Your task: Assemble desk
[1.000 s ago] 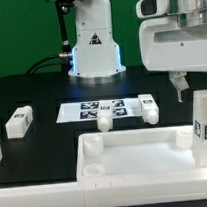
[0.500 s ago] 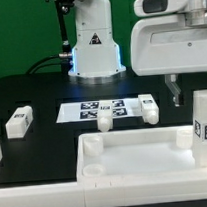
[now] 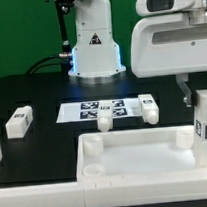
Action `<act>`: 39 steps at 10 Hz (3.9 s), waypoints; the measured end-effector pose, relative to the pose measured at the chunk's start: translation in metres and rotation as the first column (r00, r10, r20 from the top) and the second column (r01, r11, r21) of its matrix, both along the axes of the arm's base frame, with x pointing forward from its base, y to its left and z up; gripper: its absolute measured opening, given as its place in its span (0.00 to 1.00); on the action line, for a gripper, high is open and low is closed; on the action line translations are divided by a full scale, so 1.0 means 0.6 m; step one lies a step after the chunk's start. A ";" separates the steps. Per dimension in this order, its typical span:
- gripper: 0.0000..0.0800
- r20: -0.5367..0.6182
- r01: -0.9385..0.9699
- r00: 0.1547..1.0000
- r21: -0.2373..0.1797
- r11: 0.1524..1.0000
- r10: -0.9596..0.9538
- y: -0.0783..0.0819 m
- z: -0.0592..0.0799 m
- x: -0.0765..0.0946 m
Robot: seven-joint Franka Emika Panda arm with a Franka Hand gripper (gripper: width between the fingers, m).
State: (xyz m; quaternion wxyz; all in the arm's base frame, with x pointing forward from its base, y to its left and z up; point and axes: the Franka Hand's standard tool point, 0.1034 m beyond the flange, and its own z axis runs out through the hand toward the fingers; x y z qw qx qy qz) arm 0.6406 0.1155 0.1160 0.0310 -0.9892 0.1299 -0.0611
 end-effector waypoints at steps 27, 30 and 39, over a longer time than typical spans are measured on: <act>0.81 -0.220 0.979 0.151 0.168 0.115 -0.964 0.028 0.070 0.003; 0.81 -0.194 0.930 0.356 0.168 0.327 -0.914 0.059 0.079 -0.066; 0.81 -0.110 0.593 0.805 0.091 0.800 -0.583 0.060 0.053 -0.148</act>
Offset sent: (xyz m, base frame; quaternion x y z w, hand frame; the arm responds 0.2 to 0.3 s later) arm -0.0124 -0.0023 0.0067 -0.0545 0.0575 0.5211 0.8498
